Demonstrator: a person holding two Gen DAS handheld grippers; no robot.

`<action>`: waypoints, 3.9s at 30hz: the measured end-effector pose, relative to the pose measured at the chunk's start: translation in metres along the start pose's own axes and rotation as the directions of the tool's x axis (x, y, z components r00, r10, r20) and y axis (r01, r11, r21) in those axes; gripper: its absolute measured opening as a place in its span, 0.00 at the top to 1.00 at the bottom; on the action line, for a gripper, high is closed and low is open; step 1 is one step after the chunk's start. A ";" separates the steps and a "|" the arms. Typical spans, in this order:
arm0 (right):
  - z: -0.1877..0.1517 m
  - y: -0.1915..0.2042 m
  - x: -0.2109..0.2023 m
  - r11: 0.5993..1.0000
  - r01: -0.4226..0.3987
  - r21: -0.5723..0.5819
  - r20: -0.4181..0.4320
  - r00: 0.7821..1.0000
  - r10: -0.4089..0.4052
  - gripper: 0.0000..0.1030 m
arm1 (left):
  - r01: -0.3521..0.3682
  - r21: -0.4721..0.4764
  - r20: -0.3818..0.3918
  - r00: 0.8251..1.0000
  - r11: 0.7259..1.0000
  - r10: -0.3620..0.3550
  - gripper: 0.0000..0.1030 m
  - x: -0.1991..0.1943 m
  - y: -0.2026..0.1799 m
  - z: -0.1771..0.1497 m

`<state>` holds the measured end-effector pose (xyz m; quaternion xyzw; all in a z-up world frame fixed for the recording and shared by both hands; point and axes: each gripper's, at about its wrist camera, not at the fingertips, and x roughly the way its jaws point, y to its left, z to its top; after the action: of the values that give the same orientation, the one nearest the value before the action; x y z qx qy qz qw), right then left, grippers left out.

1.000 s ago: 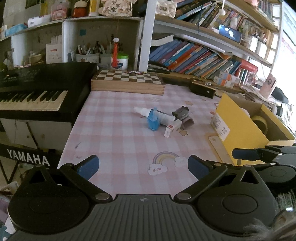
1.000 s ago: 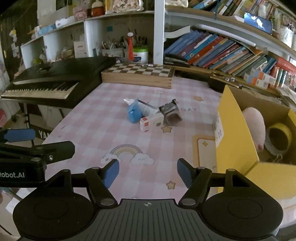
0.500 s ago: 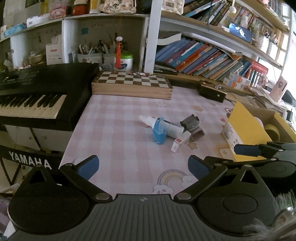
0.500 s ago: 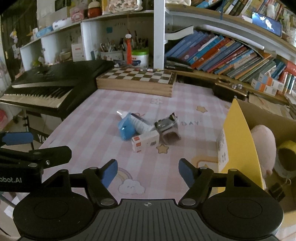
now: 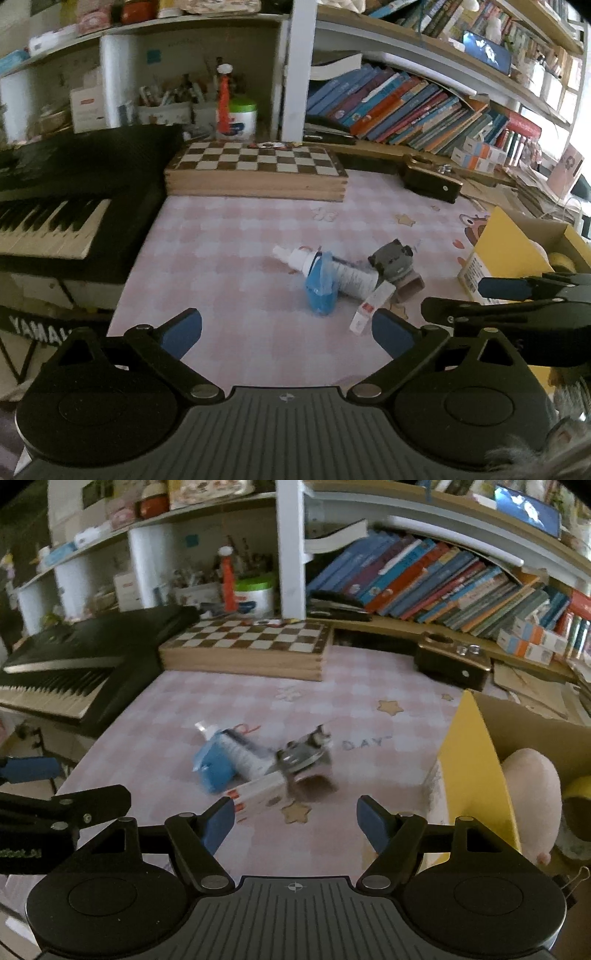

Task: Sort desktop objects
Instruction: 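Grasp the blue translucent plastic piece with the left gripper, then grasp the white-and-red medicine box with the right gripper, then lift the blue piece and medicine box and carry them toward the yellow box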

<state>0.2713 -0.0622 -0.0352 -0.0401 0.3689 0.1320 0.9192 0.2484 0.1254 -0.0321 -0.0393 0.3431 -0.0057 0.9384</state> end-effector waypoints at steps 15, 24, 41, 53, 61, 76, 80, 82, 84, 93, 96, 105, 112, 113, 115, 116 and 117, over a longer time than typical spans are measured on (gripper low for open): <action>-0.003 0.004 0.034 0.996 -0.070 -0.049 -0.113 0.992 0.064 0.28 | 0.121 0.048 -0.158 0.981 0.992 -0.112 0.54 0.103 -0.017 0.030; 0.003 0.017 0.058 0.989 -0.114 -0.099 -0.130 0.986 0.101 0.28 | 0.130 -0.002 -0.164 0.978 0.992 -0.128 0.77 0.107 -0.007 0.032; 0.010 0.029 0.087 0.960 -0.164 -0.226 -0.145 0.980 0.133 0.44 | 0.118 -0.095 -0.139 0.982 0.988 -0.130 0.78 0.060 0.016 0.020; 0.001 0.031 0.060 0.955 -0.192 -0.224 -0.123 0.978 0.167 0.47 | 0.123 -0.086 -0.113 0.985 0.989 -0.133 0.78 0.045 0.010 0.020; 0.001 0.028 0.041 0.966 -0.164 -0.200 -0.075 0.986 0.151 0.47 | 0.139 -0.097 -0.079 0.986 0.986 -0.146 0.78 0.022 0.006 0.016; -0.014 0.014 -0.046 0.995 -0.071 -0.067 0.038 0.997 0.074 0.47 | 0.288 -0.055 0.011 0.958 0.956 -0.288 0.78 -0.048 0.002 0.004; -0.028 0.017 -0.060 0.998 -0.049 -0.040 0.027 0.998 0.050 0.47 | 0.311 -0.052 0.004 0.950 0.949 -0.311 0.78 -0.060 0.004 -0.008; -0.034 0.020 -0.068 0.999 -0.041 -0.029 0.028 0.999 0.041 0.47 | 0.322 -0.051 0.002 0.947 0.945 -0.322 0.78 -0.066 0.006 -0.013; -0.039 0.024 -0.076 0.999 -0.034 -0.023 0.032 0.999 0.035 0.47 | 0.335 -0.045 0.004 0.942 0.941 -0.335 0.78 -0.074 0.007 -0.018; -0.068 0.044 -0.111 1.000 -0.024 0.020 0.026 0.999 0.023 0.47 | 0.392 -0.031 0.001 0.920 0.919 -0.392 0.78 -0.111 0.014 -0.043; -0.077 0.049 -0.121 0.999 -0.010 0.039 0.032 0.999 0.008 0.47 | 0.408 -0.032 -0.013 0.913 0.912 -0.409 0.78 -0.119 0.016 -0.052; -0.100 0.056 -0.149 0.995 0.035 0.092 0.047 0.998 -0.039 0.47 | 0.455 0.009 -0.019 0.890 0.890 -0.455 0.78 -0.143 0.015 -0.067; -0.118 0.060 -0.166 0.990 0.060 0.128 0.037 0.997 -0.065 0.47 | 0.487 0.034 -0.038 0.873 0.872 -0.486 0.78 -0.156 0.010 -0.079; -0.120 0.059 -0.168 0.989 0.064 0.134 0.036 0.997 -0.070 0.47 | 0.494 0.038 -0.042 0.869 0.869 -0.492 0.78 -0.156 0.008 -0.081; -0.125 0.058 -0.172 0.986 0.076 0.146 0.032 0.996 -0.081 0.47 | 0.507 0.044 -0.051 0.862 0.861 -0.505 0.78 -0.158 0.005 -0.084; -0.128 0.057 -0.175 0.985 0.081 0.151 0.030 0.996 -0.087 0.47 | 0.514 0.047 -0.055 0.858 0.857 -0.511 0.78 -0.158 0.003 -0.086; -0.130 0.056 -0.177 0.983 0.088 0.159 0.028 0.995 -0.093 0.47 | 0.520 0.051 -0.059 0.854 0.853 -0.517 0.78 -0.159 0.001 -0.087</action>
<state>0.0467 -0.0684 -0.0063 0.0185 0.3599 0.0611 0.9308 0.0706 0.1266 0.0039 -0.0998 0.3396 -0.2704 0.8953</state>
